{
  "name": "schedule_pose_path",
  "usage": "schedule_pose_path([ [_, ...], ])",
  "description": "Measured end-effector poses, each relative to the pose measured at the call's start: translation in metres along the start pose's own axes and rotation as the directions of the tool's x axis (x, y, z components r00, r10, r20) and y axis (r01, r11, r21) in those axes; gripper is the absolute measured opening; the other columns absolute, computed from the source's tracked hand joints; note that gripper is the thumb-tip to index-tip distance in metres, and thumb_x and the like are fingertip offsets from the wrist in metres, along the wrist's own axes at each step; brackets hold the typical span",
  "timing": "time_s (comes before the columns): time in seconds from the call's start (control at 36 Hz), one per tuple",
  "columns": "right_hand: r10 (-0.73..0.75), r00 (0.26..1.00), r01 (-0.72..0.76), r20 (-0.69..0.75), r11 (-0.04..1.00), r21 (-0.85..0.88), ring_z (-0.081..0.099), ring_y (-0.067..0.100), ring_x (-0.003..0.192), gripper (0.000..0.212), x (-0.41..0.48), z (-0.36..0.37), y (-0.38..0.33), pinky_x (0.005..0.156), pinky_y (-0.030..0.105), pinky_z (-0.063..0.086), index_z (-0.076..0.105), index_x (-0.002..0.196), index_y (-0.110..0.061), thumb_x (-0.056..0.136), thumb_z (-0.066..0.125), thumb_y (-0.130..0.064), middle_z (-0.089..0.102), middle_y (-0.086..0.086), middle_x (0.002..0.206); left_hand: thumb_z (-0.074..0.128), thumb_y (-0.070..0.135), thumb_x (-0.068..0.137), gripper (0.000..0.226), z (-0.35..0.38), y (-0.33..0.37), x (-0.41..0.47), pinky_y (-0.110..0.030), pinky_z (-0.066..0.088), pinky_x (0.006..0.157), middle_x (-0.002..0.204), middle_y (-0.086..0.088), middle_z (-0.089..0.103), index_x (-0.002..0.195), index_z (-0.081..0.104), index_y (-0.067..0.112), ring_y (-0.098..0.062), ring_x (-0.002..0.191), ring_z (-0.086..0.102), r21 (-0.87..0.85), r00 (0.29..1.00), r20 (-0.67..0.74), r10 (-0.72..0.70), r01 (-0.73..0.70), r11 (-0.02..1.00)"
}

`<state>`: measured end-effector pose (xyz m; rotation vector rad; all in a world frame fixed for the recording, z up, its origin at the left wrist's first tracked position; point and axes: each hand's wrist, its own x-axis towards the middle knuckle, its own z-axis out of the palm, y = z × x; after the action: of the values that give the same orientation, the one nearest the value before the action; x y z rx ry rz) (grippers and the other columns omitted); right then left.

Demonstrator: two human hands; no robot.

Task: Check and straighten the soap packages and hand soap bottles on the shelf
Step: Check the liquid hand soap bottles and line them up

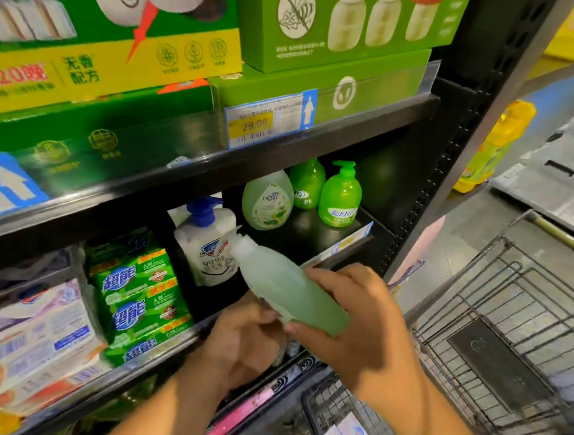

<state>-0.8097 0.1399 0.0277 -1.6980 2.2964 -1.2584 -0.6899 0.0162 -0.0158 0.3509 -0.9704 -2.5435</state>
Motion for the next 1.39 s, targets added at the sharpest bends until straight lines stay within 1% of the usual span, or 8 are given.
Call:
schedule_pose_path([
  [0.19,0.020,0.993,-0.027,0.115,0.998,0.059,0.055,0.003,0.109,0.064,0.016,-0.021,0.034,0.090,0.018,0.043,0.059,0.134,-0.024,0.083,0.061,-0.063,0.058,-0.014,0.113,0.078,0.022,0.080,0.053,0.011,0.013,0.008,-0.037,0.055,0.086,0.111,-0.006,0.071,0.126,0.051,0.020,-0.021,0.101,0.068,0.374,0.985,-0.158,0.066,-0.003,0.928],
  [0.28,0.025,0.985,-0.036,0.168,0.997,0.064,0.054,-0.001,0.114,0.061,0.027,-0.024,0.054,0.093,0.020,0.046,0.054,0.136,-0.025,0.085,0.063,-0.056,0.059,-0.013,0.122,0.070,0.040,0.083,0.048,0.024,0.023,0.019,-0.026,0.053,0.093,0.111,0.011,0.069,0.124,0.046,0.035,-0.003,0.106,0.065,0.729,0.978,-0.123,0.166,-0.024,0.684],
  [0.39,0.077,0.983,-0.110,0.166,0.974,0.198,0.058,0.001,0.112,0.054,0.051,-0.017,0.067,0.096,0.025,0.049,0.050,0.136,-0.034,0.087,0.074,-0.031,0.061,-0.010,0.124,0.070,0.031,0.087,0.036,0.031,0.040,0.041,-0.014,0.050,0.087,0.111,0.015,0.063,0.111,0.046,0.042,0.012,0.096,0.061,0.880,0.957,-0.062,0.284,-0.081,0.467],
  [0.5,0.093,0.981,-0.139,0.168,0.949,0.285,0.060,0.010,0.111,0.054,0.090,-0.006,0.067,0.098,0.031,0.050,0.049,0.129,-0.037,0.090,0.071,-0.007,0.060,-0.016,0.120,0.071,0.031,0.089,0.042,0.034,0.053,0.064,-0.017,0.048,0.089,0.110,0.020,0.062,0.123,0.047,0.039,0.001,0.101,0.062,0.940,0.907,-0.070,0.416,-0.080,0.333],
  [0.69,0.126,0.953,-0.227,0.275,0.899,0.375,0.057,-0.001,0.102,0.051,0.138,0.024,0.083,0.086,0.004,0.043,0.045,0.139,-0.008,0.093,0.057,0.011,0.056,-0.004,0.119,0.062,0.052,0.089,0.073,0.015,0.049,0.103,-0.046,0.042,0.106,0.144,-0.005,0.048,0.148,0.029,0.024,-0.029,0.127,0.049,0.955,0.830,-0.257,0.496,0.139,0.263],
  [0.89,0.113,0.907,-0.213,0.405,0.954,0.210,0.054,0.019,0.125,0.056,0.157,0.057,0.118,0.103,0.023,0.039,0.043,0.145,-0.017,0.095,0.063,-0.005,0.059,0.004,0.136,0.063,0.045,0.091,0.074,-0.006,0.040,0.123,-0.040,0.036,0.107,0.149,-0.014,0.043,0.149,0.032,0.008,-0.031,0.133,0.044,0.935,0.772,-0.343,0.535,0.333,0.119],
  [1.03,0.084,0.908,-0.172,0.411,0.968,0.180,0.058,0.030,0.124,0.057,0.161,0.082,0.155,0.104,0.052,0.047,0.040,0.130,-0.053,0.088,0.063,-0.022,0.062,0.004,0.134,0.062,0.050,0.090,0.080,-0.018,0.031,0.127,-0.036,0.035,0.106,0.148,-0.016,0.045,0.150,0.032,0.008,-0.033,0.133,0.045,0.935,0.763,-0.315,0.565,0.351,0.047],
  [1.39,-0.013,0.950,-0.040,0.311,0.985,0.165,0.062,0.024,0.119,0.047,0.163,0.087,0.149,0.104,0.040,0.047,0.057,0.137,-0.028,0.092,0.070,-0.020,0.068,0.004,0.127,0.065,0.027,0.094,0.068,-0.017,0.026,0.128,-0.032,0.029,0.100,0.144,-0.019,0.039,0.149,0.031,0.007,-0.034,0.130,0.042,0.949,0.679,-0.204,0.705,0.313,-0.027],
])
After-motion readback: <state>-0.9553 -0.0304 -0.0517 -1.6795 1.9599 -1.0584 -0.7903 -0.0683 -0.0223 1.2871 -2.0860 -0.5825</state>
